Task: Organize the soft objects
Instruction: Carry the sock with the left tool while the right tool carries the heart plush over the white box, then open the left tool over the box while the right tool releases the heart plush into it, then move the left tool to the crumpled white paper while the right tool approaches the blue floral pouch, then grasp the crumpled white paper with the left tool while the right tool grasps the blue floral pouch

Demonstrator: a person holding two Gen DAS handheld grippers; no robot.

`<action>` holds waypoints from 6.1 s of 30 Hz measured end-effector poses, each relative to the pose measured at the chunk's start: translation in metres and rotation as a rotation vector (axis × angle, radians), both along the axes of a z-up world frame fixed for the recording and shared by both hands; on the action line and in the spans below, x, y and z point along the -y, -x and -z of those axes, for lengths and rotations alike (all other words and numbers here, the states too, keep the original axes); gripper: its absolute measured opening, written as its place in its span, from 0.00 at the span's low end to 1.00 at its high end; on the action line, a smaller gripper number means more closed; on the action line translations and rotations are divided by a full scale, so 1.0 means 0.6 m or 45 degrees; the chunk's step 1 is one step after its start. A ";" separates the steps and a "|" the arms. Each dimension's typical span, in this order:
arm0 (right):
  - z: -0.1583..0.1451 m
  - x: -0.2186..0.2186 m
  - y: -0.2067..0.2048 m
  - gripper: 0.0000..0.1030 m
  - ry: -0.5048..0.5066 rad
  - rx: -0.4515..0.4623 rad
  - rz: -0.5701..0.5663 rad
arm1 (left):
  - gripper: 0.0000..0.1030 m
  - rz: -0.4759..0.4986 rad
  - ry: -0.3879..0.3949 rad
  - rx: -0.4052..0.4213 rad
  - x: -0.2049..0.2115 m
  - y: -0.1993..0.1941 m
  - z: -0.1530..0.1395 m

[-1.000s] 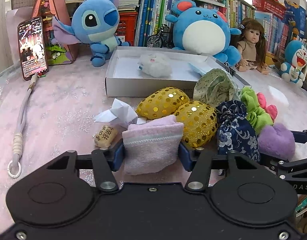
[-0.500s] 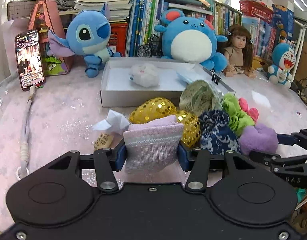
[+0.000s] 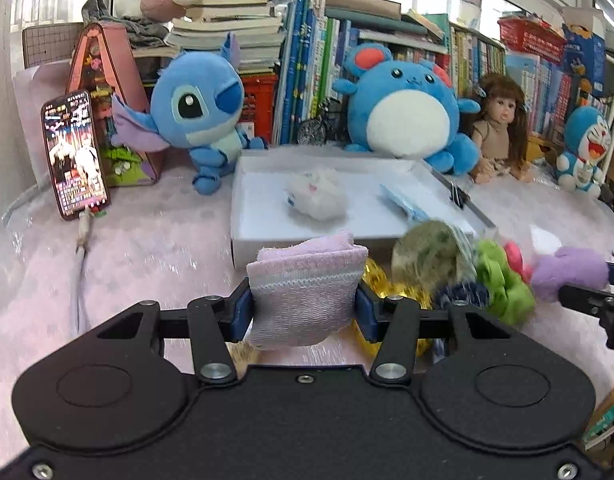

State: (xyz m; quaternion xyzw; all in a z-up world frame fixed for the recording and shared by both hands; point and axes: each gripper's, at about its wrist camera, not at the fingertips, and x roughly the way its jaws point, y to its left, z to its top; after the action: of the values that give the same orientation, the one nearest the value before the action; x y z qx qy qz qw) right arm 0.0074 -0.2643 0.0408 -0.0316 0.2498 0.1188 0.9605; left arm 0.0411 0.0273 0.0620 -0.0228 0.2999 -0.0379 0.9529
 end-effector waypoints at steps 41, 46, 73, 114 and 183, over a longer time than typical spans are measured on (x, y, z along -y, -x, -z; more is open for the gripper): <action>-0.009 -0.065 -0.399 0.67 -0.372 -0.345 0.109 | 0.48 -0.151 0.084 -0.228 0.000 -0.385 0.043; 0.012 -0.066 -0.416 0.67 -0.399 -0.396 0.139 | 0.48 -0.140 0.078 -0.228 0.005 -0.393 0.045; 0.049 -0.075 -0.430 0.68 -0.462 -0.464 0.160 | 0.50 -0.032 0.162 -0.279 0.039 -0.404 0.060; -0.028 -0.056 -0.227 0.92 -0.326 -0.088 -0.074 | 0.91 0.048 0.097 0.099 0.035 -0.159 -0.039; 0.096 -0.148 0.003 0.97 0.068 0.082 -0.284 | 0.52 -0.028 -0.013 -0.032 -0.016 -0.029 0.095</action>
State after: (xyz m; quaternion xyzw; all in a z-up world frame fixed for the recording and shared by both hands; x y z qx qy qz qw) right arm 0.0057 -0.1757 -0.0170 -0.0884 0.2170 0.2170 0.9476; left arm 0.0585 0.0370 0.0051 -0.0218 0.3120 -0.0257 0.9495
